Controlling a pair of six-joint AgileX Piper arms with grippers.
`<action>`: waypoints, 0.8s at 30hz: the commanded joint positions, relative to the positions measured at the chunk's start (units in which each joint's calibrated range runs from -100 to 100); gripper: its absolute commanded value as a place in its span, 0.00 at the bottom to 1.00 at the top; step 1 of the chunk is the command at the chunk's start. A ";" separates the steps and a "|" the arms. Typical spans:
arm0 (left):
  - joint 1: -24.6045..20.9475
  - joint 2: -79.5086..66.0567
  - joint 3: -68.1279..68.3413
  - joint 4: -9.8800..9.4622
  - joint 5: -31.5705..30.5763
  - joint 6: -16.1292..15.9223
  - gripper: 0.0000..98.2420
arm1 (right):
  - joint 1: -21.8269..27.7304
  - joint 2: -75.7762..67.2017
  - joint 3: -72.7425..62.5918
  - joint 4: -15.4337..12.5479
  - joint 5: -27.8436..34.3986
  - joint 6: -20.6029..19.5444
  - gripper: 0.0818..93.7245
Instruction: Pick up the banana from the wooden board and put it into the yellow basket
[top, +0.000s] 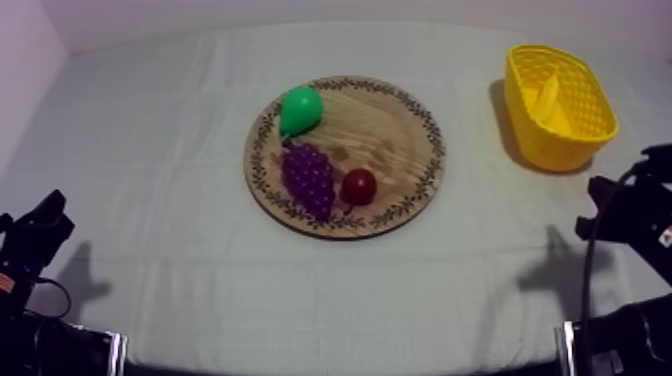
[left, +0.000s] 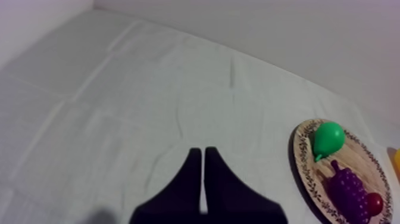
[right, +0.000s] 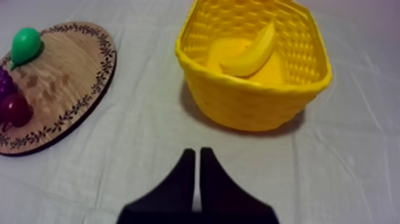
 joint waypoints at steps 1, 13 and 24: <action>-0.01 -0.03 0.02 0.01 -0.01 0.01 0.00 | -0.05 -5.47 0.63 0.65 1.94 -1.00 0.01; -0.01 -0.03 0.02 0.01 -0.01 0.01 0.00 | 0.88 -12.83 1.02 5.60 10.35 -5.50 0.01; -0.01 -0.03 0.02 0.01 -0.01 0.00 0.00 | 1.76 -17.49 1.13 6.86 10.89 2.29 0.01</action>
